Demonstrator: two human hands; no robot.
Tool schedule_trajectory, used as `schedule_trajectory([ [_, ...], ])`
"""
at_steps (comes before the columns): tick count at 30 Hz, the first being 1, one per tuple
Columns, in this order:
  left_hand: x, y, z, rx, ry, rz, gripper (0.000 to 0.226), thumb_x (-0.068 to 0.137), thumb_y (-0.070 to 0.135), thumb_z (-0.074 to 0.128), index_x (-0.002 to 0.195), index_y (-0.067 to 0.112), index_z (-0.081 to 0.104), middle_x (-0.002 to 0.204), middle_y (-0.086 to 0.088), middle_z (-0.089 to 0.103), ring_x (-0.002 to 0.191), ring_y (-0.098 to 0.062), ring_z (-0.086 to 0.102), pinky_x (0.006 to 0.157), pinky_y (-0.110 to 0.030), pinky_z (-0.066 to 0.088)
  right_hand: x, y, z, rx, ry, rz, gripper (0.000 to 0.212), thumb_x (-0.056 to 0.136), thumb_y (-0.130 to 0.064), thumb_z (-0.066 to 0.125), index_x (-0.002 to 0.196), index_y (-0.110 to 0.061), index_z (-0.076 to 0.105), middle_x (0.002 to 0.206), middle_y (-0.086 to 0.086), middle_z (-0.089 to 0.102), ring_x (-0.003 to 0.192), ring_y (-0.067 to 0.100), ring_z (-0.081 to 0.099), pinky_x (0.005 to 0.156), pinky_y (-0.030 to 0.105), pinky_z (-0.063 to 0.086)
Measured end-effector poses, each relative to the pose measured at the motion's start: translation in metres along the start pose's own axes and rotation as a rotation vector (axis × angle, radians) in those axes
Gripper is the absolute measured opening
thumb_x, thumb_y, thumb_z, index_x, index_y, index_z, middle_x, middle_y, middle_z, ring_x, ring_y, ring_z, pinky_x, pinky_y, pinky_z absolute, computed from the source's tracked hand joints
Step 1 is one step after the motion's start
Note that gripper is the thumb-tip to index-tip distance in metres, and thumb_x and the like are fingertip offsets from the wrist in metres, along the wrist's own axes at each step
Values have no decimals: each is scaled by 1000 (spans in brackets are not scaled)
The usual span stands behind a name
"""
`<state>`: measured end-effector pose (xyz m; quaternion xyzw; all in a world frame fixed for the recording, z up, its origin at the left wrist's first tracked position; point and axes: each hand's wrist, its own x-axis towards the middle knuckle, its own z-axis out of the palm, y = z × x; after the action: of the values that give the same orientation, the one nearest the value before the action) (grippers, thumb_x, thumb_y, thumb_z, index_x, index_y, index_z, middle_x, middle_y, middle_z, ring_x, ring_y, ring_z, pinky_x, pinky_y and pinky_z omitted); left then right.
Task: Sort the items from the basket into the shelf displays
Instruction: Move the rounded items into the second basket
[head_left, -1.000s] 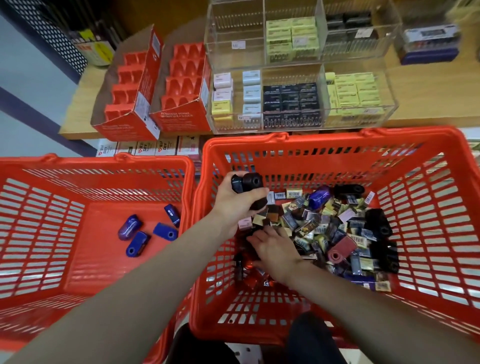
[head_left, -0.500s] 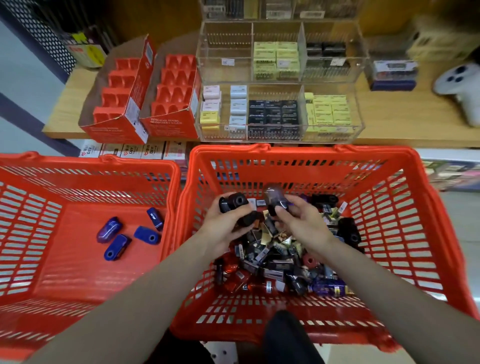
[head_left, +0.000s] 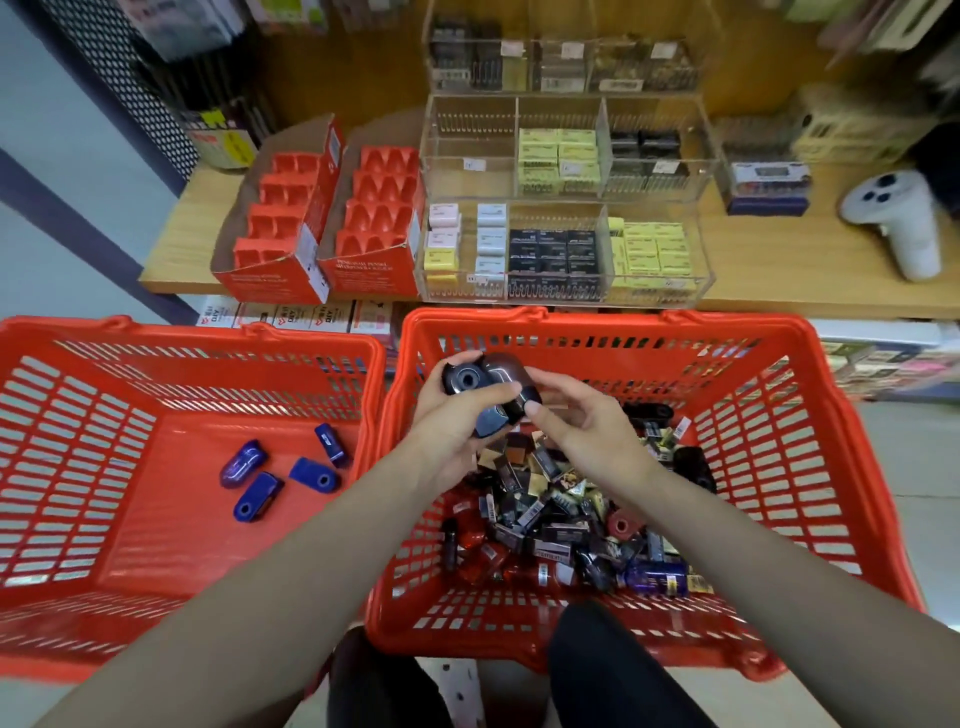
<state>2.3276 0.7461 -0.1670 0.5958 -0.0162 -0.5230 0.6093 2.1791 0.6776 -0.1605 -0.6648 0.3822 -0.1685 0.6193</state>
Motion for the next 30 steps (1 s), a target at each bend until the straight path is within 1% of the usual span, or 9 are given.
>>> schedule_trajectory([
  [3, -16, 27, -15, -57, 27, 61, 53, 61, -3, 87, 101, 25, 68, 96, -2, 76, 83, -24, 75, 70, -42, 61, 2, -24, 7, -14, -87, 7, 38, 95, -26, 63, 124, -50, 56, 114, -8, 62, 90, -4, 64, 74, 13, 52],
  [6, -32, 59, -44, -165, 50, 127, 58, 51, 0, 86, 100, 21, 65, 92, -3, 75, 81, -26, 75, 66, -41, 60, -1, -24, 23, -102, -166, 65, 35, 96, -22, 61, 126, -39, 54, 107, -3, 64, 87, 12, 66, 70, 20, 53],
  [10, -42, 90, -109, -161, 132, 247, 46, 70, -8, 78, 101, 22, 61, 89, 1, 75, 81, -24, 75, 66, -41, 60, -7, 16, 51, -658, -410, 123, 31, 95, -17, 62, 126, -15, 61, 124, 3, 63, 103, 20, 64, 91, 31, 52],
  [12, -42, 87, -146, -55, 219, 267, 46, 72, -10, 77, 97, 25, 61, 87, 3, 72, 79, -20, 73, 67, -42, 61, -11, 38, 68, -780, -500, 154, 39, 94, -21, 64, 132, -14, 57, 127, 7, 63, 107, 21, 64, 90, 27, 50],
  [18, -24, 11, -230, 266, 411, 43, 55, 66, -12, 81, 102, 24, 59, 106, -8, 64, 88, -25, 63, 69, -39, 59, -1, 90, 112, -859, -571, 159, 43, 98, -28, 55, 141, -21, 50, 143, 3, 54, 132, 24, 47, 109, 30, 36],
  [22, -4, -35, -252, 344, 417, -94, 56, 61, -11, 86, 97, 21, 59, 98, -8, 65, 82, -23, 64, 79, -49, 58, 10, 103, 126, -931, -478, 138, 36, 90, -49, 61, 116, -26, 67, 123, 2, 65, 113, 22, 60, 92, 29, 47],
  [25, 11, -45, -255, 433, 411, -101, 61, 57, -8, 88, 101, 22, 59, 94, -2, 67, 77, -18, 65, 67, -40, 60, 15, 108, 127, -853, -397, 194, 30, 84, -43, 71, 103, -20, 70, 106, 1, 72, 98, 20, 67, 74, 22, 46],
  [28, 19, -47, -253, 542, 390, -118, 62, 57, -5, 89, 100, 26, 57, 90, 0, 65, 70, -14, 63, 48, -27, 53, 19, 105, 114, -698, -330, 327, 30, 86, -37, 74, 109, -19, 69, 108, -2, 71, 97, 16, 66, 76, 20, 48],
  [30, 23, -51, -251, 623, 364, -126, 63, 58, -4, 89, 102, 27, 56, 91, 1, 64, 72, -13, 63, 47, -23, 51, 21, 104, 102, -634, -319, 367, 33, 87, -38, 73, 114, -20, 68, 111, -3, 69, 98, 14, 65, 77, 19, 50],
])
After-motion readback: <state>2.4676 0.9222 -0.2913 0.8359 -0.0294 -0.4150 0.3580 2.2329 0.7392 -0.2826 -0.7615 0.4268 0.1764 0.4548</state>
